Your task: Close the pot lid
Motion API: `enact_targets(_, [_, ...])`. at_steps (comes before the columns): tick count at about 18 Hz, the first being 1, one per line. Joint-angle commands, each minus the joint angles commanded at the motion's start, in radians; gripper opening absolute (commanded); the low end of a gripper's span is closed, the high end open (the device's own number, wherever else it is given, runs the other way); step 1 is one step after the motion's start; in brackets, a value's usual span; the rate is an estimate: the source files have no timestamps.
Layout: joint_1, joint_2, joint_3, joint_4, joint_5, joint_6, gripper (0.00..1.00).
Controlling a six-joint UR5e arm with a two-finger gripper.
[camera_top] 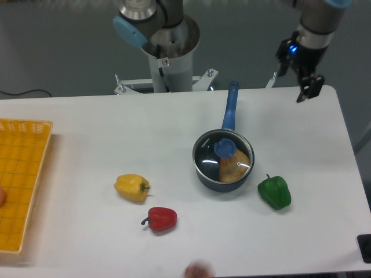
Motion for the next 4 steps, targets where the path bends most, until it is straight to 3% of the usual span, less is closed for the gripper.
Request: enact_targets(4, [0.002,0.005,-0.005,-0.002,0.009,0.009,1.00])
